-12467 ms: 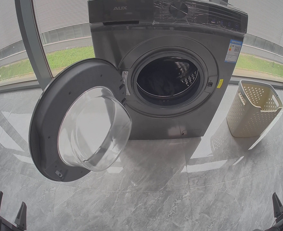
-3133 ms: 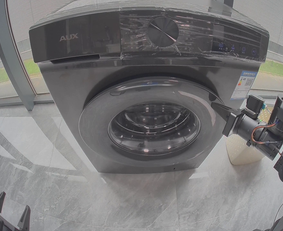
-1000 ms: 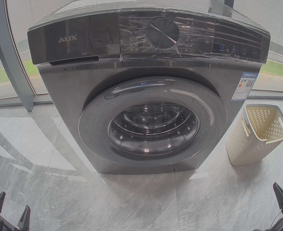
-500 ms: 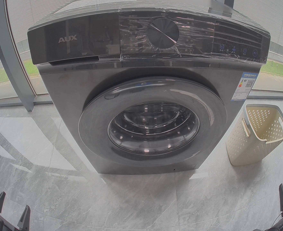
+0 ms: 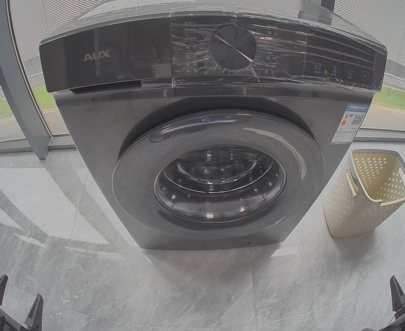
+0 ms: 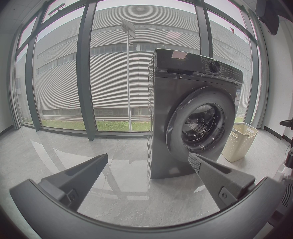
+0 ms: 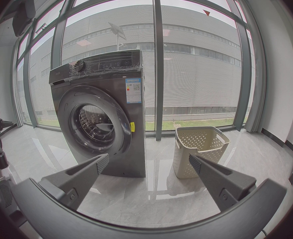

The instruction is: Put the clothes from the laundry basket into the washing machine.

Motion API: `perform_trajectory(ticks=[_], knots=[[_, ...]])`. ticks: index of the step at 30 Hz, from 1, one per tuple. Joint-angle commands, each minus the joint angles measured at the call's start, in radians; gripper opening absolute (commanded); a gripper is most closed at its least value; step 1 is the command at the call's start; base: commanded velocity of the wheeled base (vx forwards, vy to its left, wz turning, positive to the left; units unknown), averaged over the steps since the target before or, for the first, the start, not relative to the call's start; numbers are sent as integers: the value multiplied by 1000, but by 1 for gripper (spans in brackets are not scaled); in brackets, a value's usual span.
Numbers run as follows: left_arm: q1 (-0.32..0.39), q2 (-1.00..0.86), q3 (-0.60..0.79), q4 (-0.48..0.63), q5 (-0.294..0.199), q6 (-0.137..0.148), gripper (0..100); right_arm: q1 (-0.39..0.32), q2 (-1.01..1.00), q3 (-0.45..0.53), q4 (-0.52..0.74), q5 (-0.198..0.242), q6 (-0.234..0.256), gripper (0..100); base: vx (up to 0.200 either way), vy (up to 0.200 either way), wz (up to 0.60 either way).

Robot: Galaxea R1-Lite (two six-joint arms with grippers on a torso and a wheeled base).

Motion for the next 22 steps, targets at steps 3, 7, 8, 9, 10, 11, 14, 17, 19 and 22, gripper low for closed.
perform_trajectory(ticks=[3, 7, 8, 9, 10, 11, 14, 17, 19, 22], knots=[[0, -16, 18, 0, 2, -2, 100, -2, -11, 17, 1, -8, 7, 100, 0, 0, 0], [0, -16, 18, 0, 2, 0, 100, -1, -11, 17, -1, -5, 2, 100, 0, 0, 0], [0, -16, 18, 0, 2, -2, 100, -1, -11, 17, -1, -3, 2, 100, 0, 0, 0], [0, -16, 18, 0, 2, -2, 100, -1, -11, 17, -1, -3, 2, 100, 0, 0, 0], [0, -16, 18, 0, 2, -2, 100, -2, -11, 17, -1, -7, 1, 100, 0, 0, 0], [0, -16, 18, 0, 2, 0, 100, -2, -11, 17, -1, -7, 1, 100, 0, 0, 0], [0, -16, 18, 0, 2, 1, 100, -2, -9, 17, -1, -5, 1, 100, 0, 0, 0], [0, -16, 18, 0, 2, 3, 100, -2, -11, 17, 1, -8, 1, 100, 0, 0, 0], [0, -16, 18, 0, 1, 3, 100, -1, -11, 17, 1, -8, 2, 100, 0, 0, 0], [0, -16, 18, -2, 1, 6, 100, -2, -9, 17, 1, -10, 4, 100, 0, 0, 0]])
